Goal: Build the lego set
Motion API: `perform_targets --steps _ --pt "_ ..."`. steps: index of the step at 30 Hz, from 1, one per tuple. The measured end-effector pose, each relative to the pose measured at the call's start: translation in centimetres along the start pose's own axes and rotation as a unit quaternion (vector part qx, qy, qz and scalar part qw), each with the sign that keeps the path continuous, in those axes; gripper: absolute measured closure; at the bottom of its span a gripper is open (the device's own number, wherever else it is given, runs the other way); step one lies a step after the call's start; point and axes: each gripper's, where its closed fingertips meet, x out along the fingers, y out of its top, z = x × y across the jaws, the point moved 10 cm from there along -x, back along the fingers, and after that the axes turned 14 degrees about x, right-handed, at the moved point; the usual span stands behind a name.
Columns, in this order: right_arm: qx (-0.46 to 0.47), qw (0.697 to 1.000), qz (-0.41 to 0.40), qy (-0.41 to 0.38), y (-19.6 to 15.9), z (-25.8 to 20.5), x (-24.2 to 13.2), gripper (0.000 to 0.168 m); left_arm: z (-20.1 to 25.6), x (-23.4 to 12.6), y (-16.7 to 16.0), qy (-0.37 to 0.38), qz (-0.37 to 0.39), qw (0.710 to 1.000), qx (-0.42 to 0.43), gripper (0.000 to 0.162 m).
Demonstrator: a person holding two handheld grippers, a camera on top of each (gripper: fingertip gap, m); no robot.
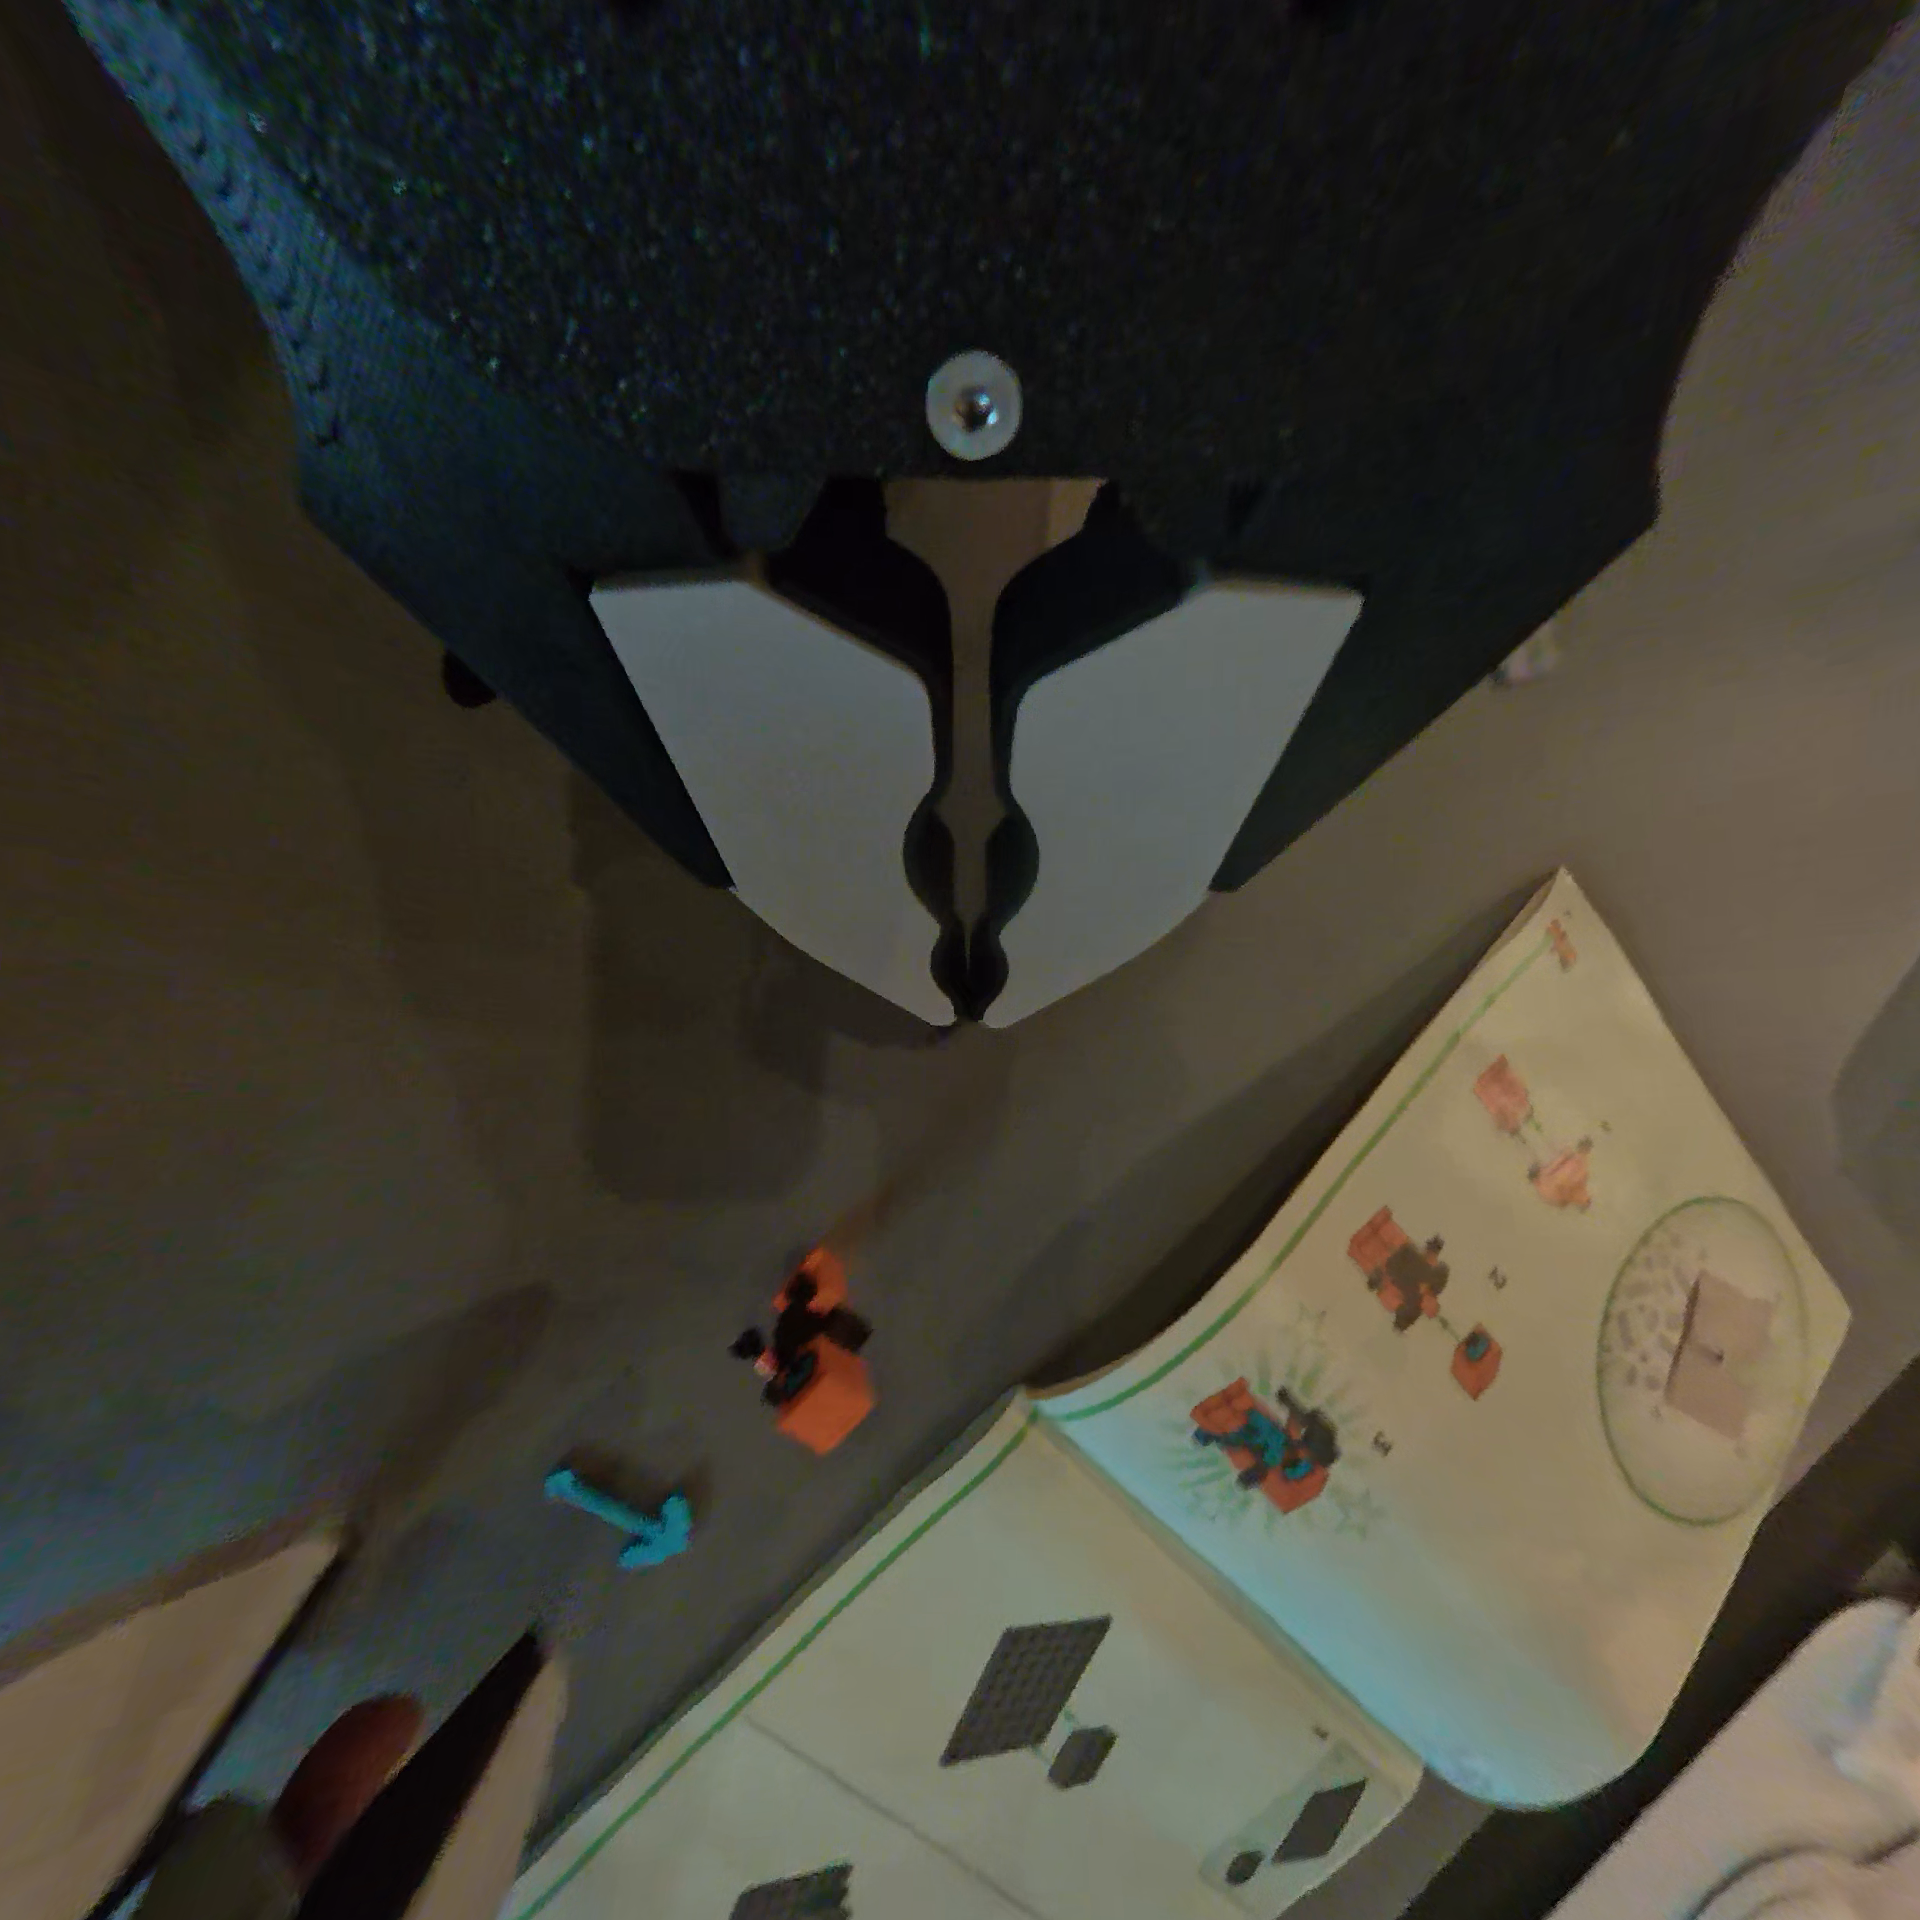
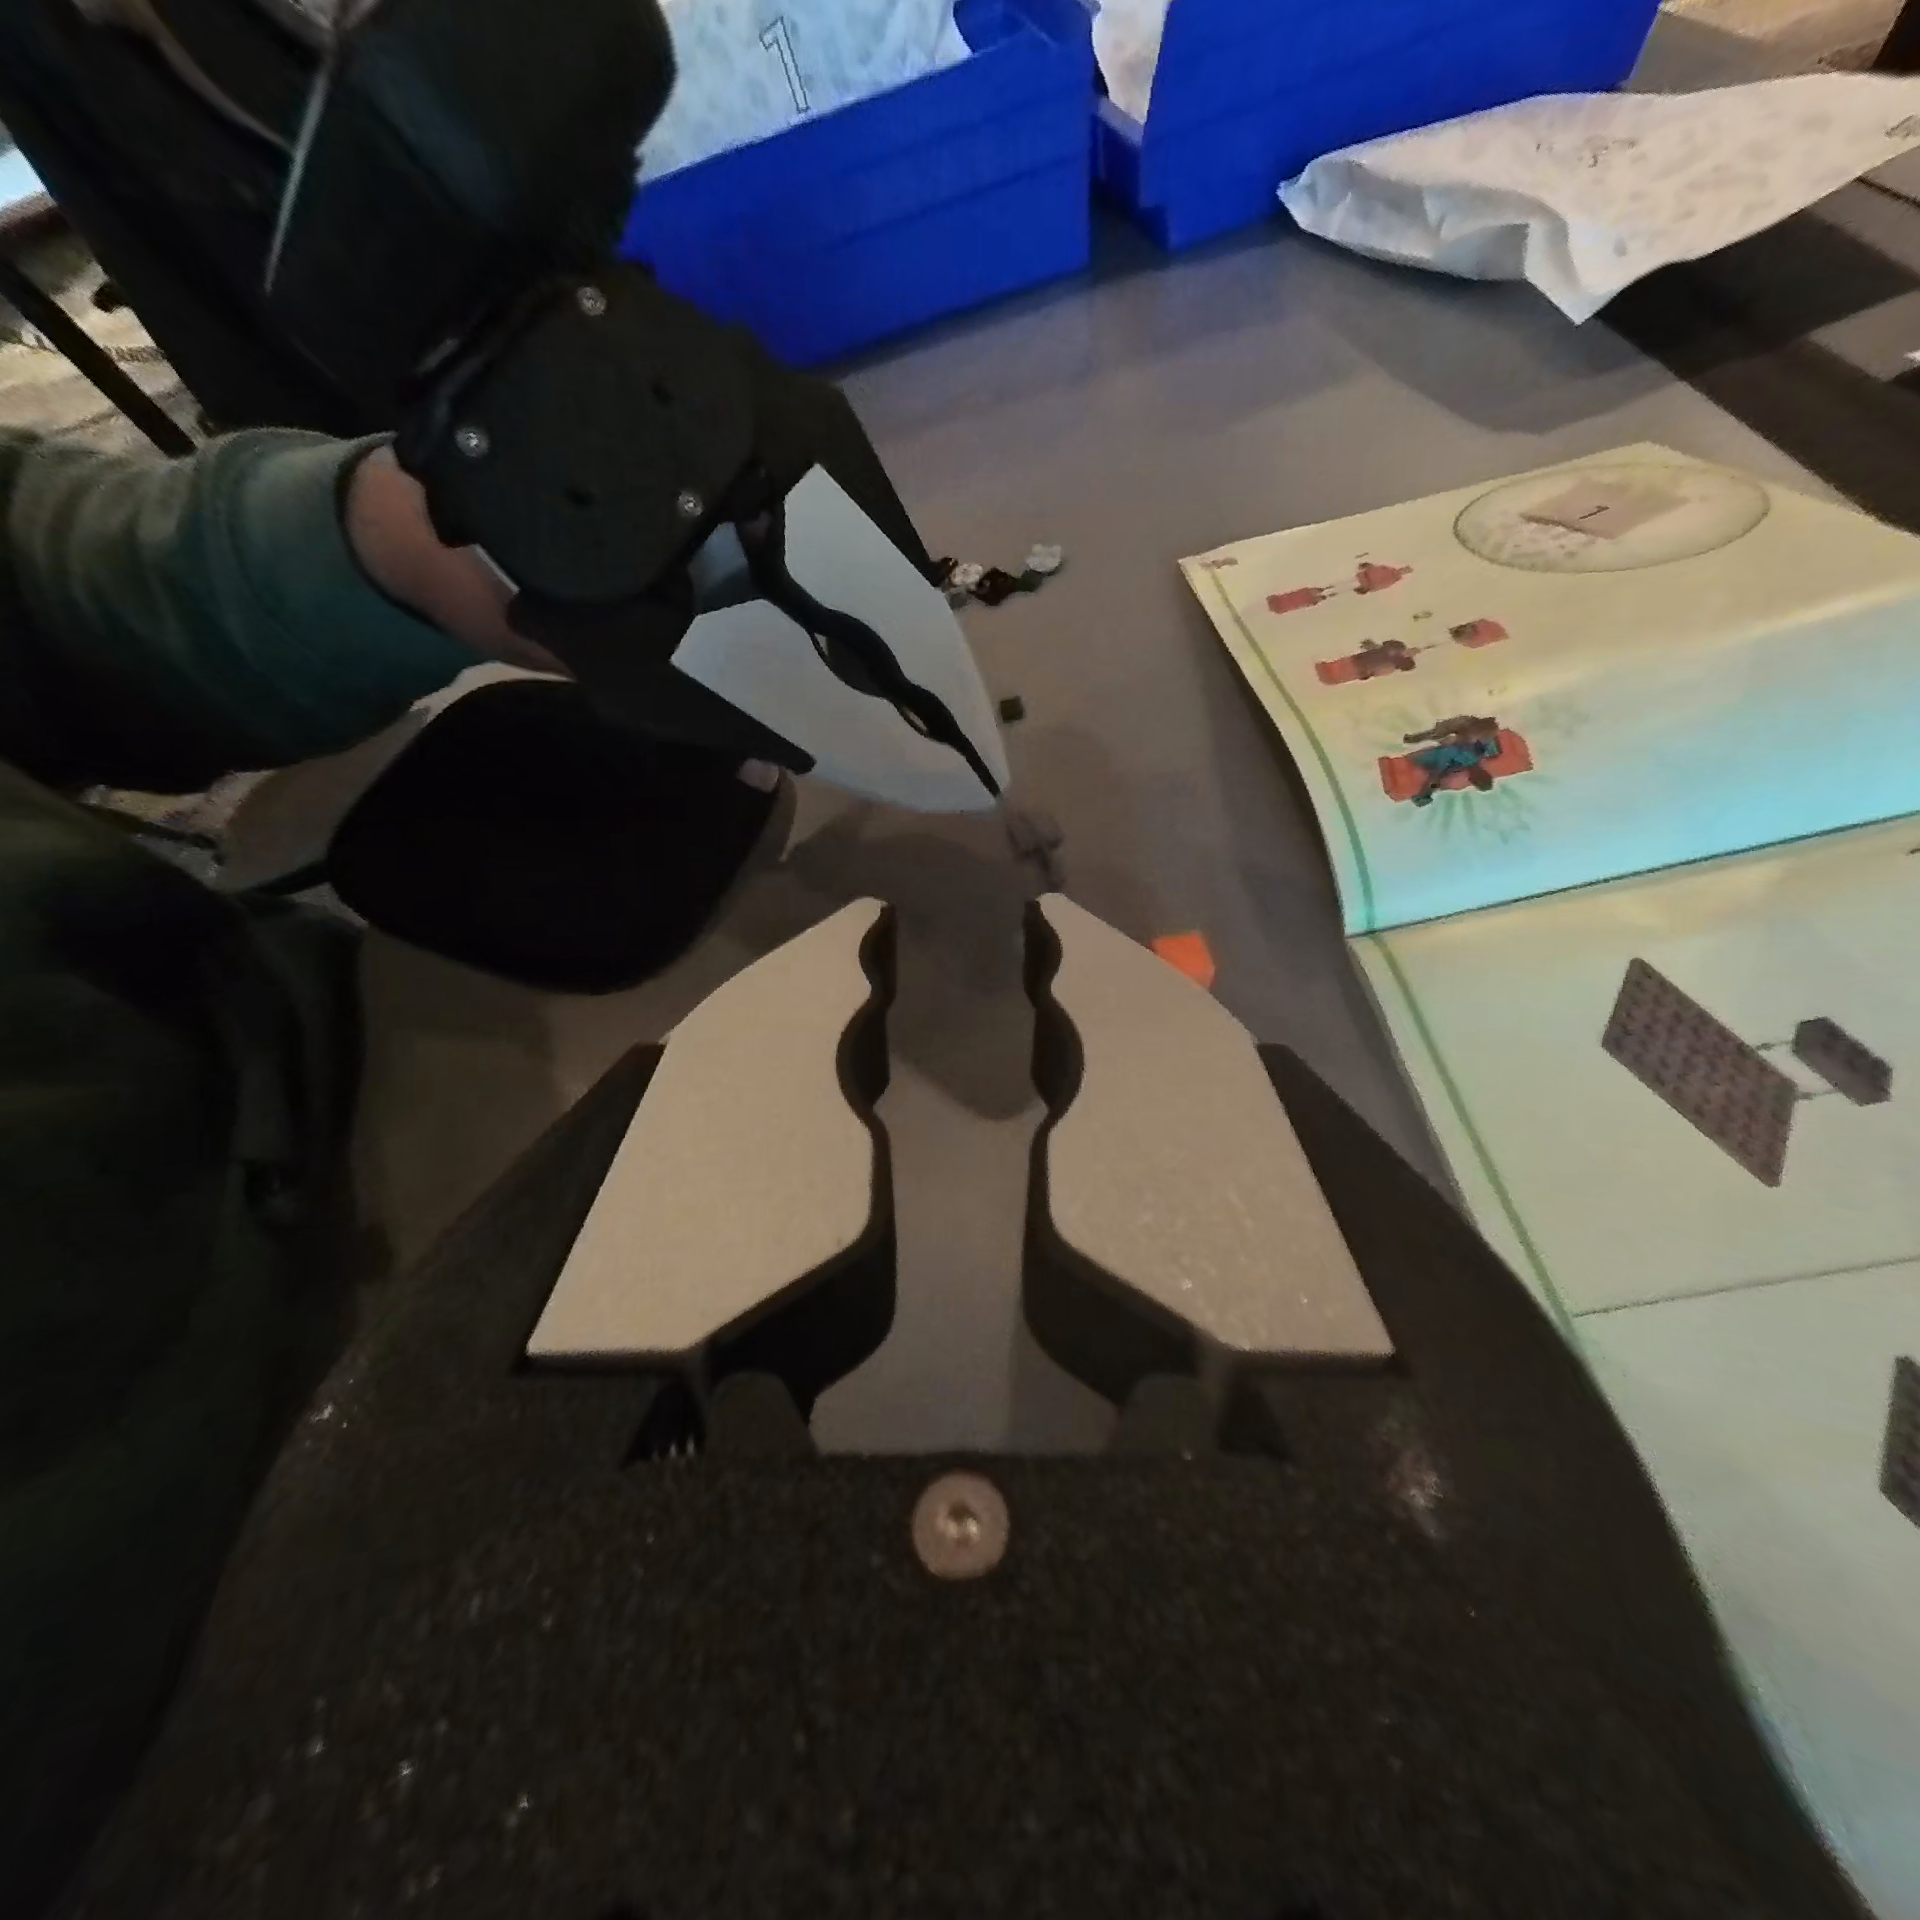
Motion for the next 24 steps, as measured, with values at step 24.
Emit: perform_targets --steps 24 --pt "0.061 0.998 0.025 -0.003 -3.4 1.8 -2.4 0.145 -3.9 3.7 -1.5 -0.216 -0.028 0.971 0.100 0.146"
